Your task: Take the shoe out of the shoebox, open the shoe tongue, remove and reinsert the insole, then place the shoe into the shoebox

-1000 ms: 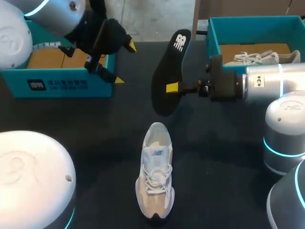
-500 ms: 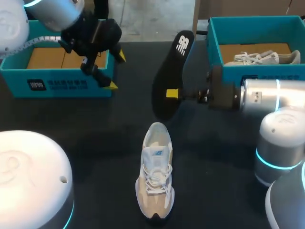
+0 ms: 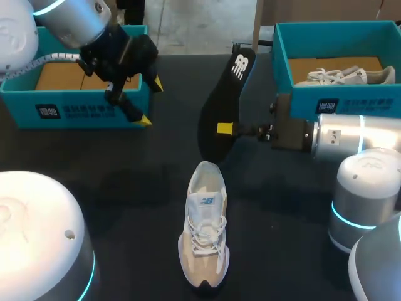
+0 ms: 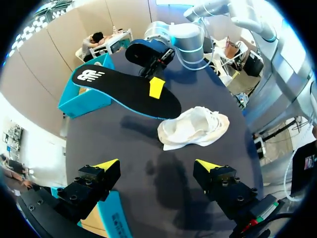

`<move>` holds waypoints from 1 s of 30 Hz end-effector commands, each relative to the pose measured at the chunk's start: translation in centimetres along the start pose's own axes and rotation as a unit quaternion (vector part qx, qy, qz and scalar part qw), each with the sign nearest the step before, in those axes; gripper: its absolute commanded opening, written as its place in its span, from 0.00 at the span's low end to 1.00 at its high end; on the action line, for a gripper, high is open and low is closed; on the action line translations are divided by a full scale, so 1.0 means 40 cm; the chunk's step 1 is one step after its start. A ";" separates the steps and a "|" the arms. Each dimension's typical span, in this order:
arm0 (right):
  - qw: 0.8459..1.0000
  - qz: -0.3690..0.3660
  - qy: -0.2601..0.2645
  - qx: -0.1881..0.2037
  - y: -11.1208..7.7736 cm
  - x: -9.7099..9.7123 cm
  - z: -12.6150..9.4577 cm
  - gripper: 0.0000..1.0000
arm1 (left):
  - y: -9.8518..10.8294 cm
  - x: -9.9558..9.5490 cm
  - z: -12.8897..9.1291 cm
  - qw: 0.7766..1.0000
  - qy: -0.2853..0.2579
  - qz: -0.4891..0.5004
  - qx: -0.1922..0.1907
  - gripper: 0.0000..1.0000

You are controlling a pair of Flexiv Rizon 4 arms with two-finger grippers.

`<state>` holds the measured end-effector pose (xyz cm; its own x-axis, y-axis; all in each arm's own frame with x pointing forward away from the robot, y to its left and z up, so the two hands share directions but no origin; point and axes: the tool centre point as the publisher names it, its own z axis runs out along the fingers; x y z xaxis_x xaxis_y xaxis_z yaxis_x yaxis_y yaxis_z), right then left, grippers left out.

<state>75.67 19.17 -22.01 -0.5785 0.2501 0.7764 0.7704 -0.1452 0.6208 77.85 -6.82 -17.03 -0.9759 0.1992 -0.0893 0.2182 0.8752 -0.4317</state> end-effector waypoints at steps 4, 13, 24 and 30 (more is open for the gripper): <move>1.000 -0.004 0.004 -0.007 -0.007 -0.010 -0.002 0.00 | 0.013 0.003 0.042 1.000 0.011 0.005 0.004 1.00; 1.000 -0.015 0.019 -0.003 -0.063 -0.033 -0.006 0.00 | 0.048 0.054 0.119 1.000 0.030 -0.006 -0.002 1.00; 0.999 -0.023 0.028 -0.001 -0.100 -0.061 -0.002 0.00 | 0.076 0.084 0.167 0.999 0.034 -0.018 0.005 1.00; 0.999 -0.023 0.028 -0.001 -0.100 -0.061 -0.002 0.00 | 0.076 0.084 0.167 0.999 0.034 -0.018 0.005 1.00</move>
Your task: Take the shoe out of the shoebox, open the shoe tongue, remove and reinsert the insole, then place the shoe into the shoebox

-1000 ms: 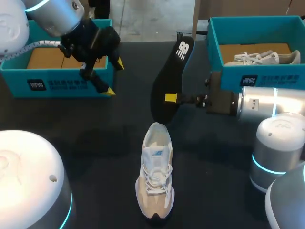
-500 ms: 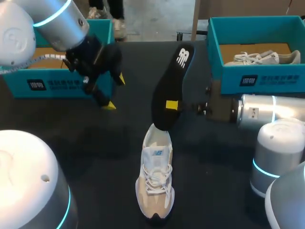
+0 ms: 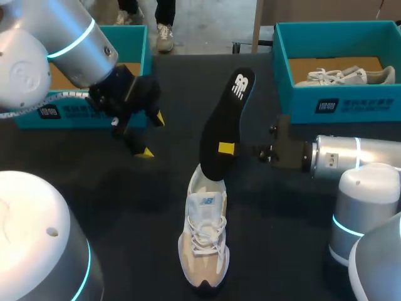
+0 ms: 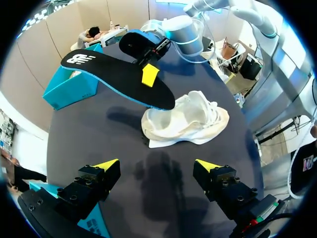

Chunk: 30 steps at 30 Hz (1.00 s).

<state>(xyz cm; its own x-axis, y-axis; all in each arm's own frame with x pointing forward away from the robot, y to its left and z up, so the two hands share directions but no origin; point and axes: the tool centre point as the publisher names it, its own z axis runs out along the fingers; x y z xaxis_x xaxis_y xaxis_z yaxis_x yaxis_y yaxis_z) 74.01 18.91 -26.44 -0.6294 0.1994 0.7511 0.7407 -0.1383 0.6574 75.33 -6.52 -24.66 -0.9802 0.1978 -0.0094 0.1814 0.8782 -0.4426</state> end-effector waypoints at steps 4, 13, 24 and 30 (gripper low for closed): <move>1.000 -0.002 0.012 0.002 -0.001 -0.001 0.010 0.00 | 0.012 0.001 0.041 1.000 0.010 0.006 0.004 1.00; 0.999 -0.005 0.039 0.008 -0.026 -0.024 0.036 0.00 | 0.024 0.006 0.113 0.999 0.032 0.041 0.016 1.00; 0.998 -0.018 0.061 0.017 -0.036 -0.047 0.040 0.00 | 0.019 0.007 0.150 0.997 0.045 0.062 0.025 1.00; 0.998 -0.018 0.061 0.017 -0.036 -0.047 0.040 0.00 | 0.019 0.007 0.150 0.997 0.045 0.062 0.025 1.00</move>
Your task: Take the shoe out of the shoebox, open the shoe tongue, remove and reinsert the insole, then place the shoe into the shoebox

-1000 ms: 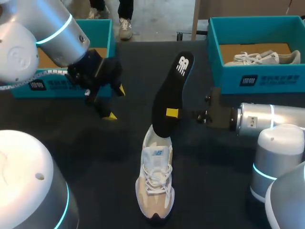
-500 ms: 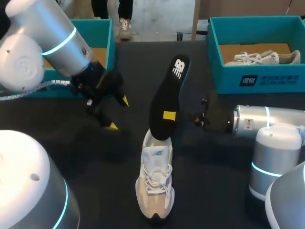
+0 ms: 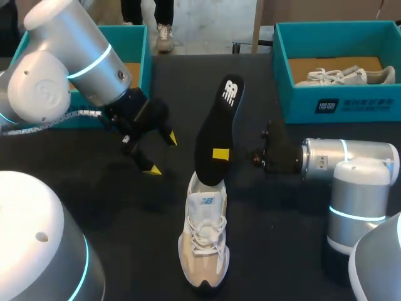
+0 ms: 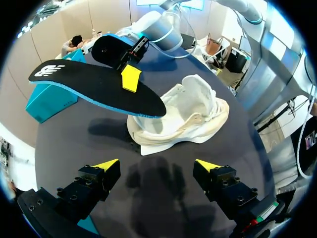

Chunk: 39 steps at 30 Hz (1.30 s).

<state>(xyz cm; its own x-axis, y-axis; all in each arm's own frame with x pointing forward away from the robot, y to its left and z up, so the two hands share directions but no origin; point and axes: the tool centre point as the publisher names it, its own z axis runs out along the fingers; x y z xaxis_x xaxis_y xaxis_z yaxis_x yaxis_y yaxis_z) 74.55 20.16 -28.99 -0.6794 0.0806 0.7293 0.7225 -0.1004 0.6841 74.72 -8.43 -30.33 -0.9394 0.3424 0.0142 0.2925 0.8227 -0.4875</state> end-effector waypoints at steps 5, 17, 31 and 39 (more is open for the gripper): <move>1.000 0.000 -0.002 0.001 0.001 0.002 0.003 0.00 | 0.001 0.000 0.001 1.000 0.000 0.001 0.000 1.00; 0.999 -0.017 0.029 0.002 -0.014 -0.024 -0.019 0.00 | 0.001 0.000 0.001 1.000 0.000 0.001 0.000 1.00; 0.999 -0.019 0.031 0.011 -0.037 -0.035 -0.018 0.00 | -0.001 -0.004 0.011 1.000 -0.001 0.005 -0.007 1.00; 0.999 -0.019 0.031 0.011 -0.037 -0.035 -0.018 0.00 | 0.023 0.012 0.101 1.000 -0.002 -0.025 -0.004 1.00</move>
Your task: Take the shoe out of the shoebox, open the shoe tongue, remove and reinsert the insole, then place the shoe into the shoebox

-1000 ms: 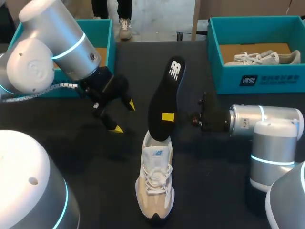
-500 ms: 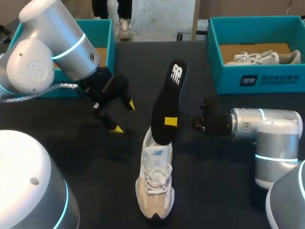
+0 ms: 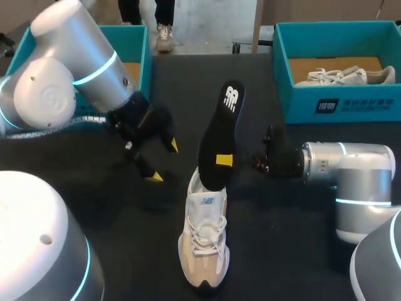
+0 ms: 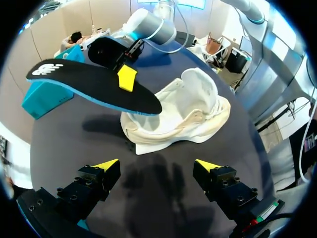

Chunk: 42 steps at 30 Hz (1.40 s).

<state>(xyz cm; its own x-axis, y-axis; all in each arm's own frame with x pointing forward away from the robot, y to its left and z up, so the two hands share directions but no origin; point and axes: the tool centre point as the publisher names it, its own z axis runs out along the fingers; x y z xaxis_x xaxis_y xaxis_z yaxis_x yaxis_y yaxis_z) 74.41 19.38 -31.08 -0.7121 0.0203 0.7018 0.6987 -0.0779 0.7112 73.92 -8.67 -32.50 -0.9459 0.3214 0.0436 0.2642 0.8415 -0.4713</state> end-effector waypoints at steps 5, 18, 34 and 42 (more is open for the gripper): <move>1.000 0.000 -0.001 0.001 -0.001 0.002 0.003 0.00 | -0.001 -0.016 0.074 1.000 -0.018 -0.018 0.004 1.00; 1.000 -0.003 -0.004 -0.010 -0.010 0.000 0.006 0.00 | 0.000 -0.008 0.122 1.000 -0.009 -0.024 -0.008 1.00; 0.999 -0.025 -0.014 -0.038 -0.024 0.019 0.019 0.00 | 0.017 -0.004 0.106 0.998 -0.044 -0.038 -0.011 1.00; 0.998 -0.034 -0.015 -0.047 -0.022 0.040 0.030 0.00 | 0.017 -0.004 0.106 0.998 -0.044 -0.038 -0.011 1.00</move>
<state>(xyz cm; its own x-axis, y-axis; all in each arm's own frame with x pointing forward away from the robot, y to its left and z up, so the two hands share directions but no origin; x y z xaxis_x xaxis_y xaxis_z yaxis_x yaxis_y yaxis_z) 73.04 20.28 -30.72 -0.7556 0.0455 0.6534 0.6387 -0.1701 0.7504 73.58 -10.13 -36.55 -0.9758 0.2186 0.0026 0.1942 0.8720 -0.4494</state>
